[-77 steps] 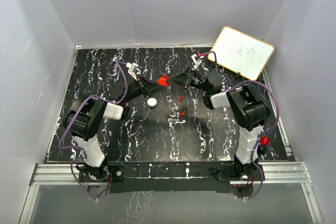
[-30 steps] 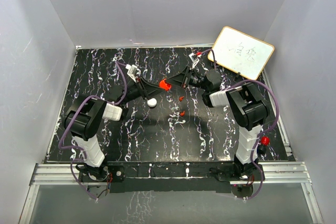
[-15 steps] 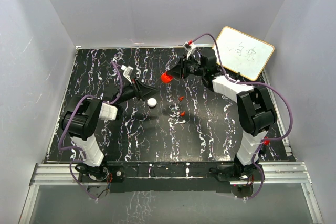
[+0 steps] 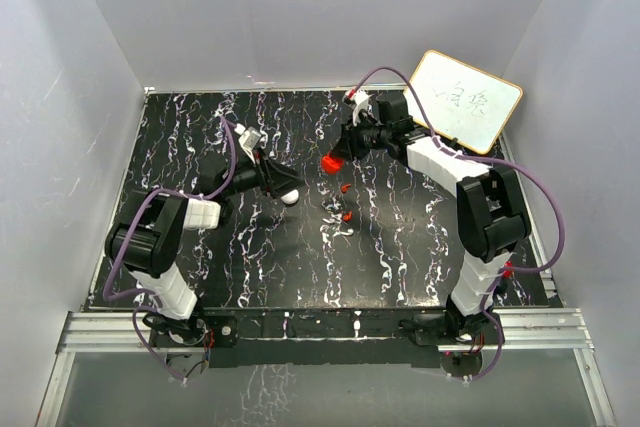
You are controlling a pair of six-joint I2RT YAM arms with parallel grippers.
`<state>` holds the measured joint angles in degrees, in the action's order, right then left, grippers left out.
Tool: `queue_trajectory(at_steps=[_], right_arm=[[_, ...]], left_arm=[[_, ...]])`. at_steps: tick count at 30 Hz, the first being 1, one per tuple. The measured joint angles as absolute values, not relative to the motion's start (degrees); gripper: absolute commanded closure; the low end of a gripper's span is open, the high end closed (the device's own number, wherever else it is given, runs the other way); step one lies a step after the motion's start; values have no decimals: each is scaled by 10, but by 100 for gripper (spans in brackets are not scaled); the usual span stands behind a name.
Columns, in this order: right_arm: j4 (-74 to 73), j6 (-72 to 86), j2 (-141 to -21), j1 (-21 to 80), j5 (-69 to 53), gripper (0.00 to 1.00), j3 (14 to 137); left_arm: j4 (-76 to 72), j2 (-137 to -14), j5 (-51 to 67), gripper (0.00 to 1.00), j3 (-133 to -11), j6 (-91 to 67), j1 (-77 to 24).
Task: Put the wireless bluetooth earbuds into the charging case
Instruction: Adjust the charging case.
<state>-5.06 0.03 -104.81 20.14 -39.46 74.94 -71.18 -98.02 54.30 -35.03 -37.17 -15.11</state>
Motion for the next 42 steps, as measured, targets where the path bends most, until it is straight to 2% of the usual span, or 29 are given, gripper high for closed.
queue_trajectory(at_steps=[4, 7, 9, 13, 17, 21, 33, 42], right_arm=[[-86, -44, -1022, 201, -391, 98, 749], [-101, -72, -1002, 201, -391, 99, 750], [-106, -91, -993, 201, -391, 100, 750], [-119, -128, -983, 201, -392, 100, 750], [-130, -165, -980, 201, -400, 100, 750], [-136, -206, -976, 201, -422, 100, 750], [-238, -335, -978, 203, -519, 100, 795], [-298, -393, -994, 225, -538, 100, 814]], left_arm=[[-755, -988, 558, 32, -346, -360, -151], [-839, -1027, 578, 23, -346, -386, -151], [-872, -1065, 589, 21, -346, -412, -151], [-884, -1119, 598, 19, -346, -429, -155], [-901, -1115, 605, 12, -345, -425, -158], [-910, -1110, 609, 11, -345, -415, -160], [-914, -1102, 610, 19, -338, -328, -191], [-914, -1101, 606, 36, -338, -265, -212]])
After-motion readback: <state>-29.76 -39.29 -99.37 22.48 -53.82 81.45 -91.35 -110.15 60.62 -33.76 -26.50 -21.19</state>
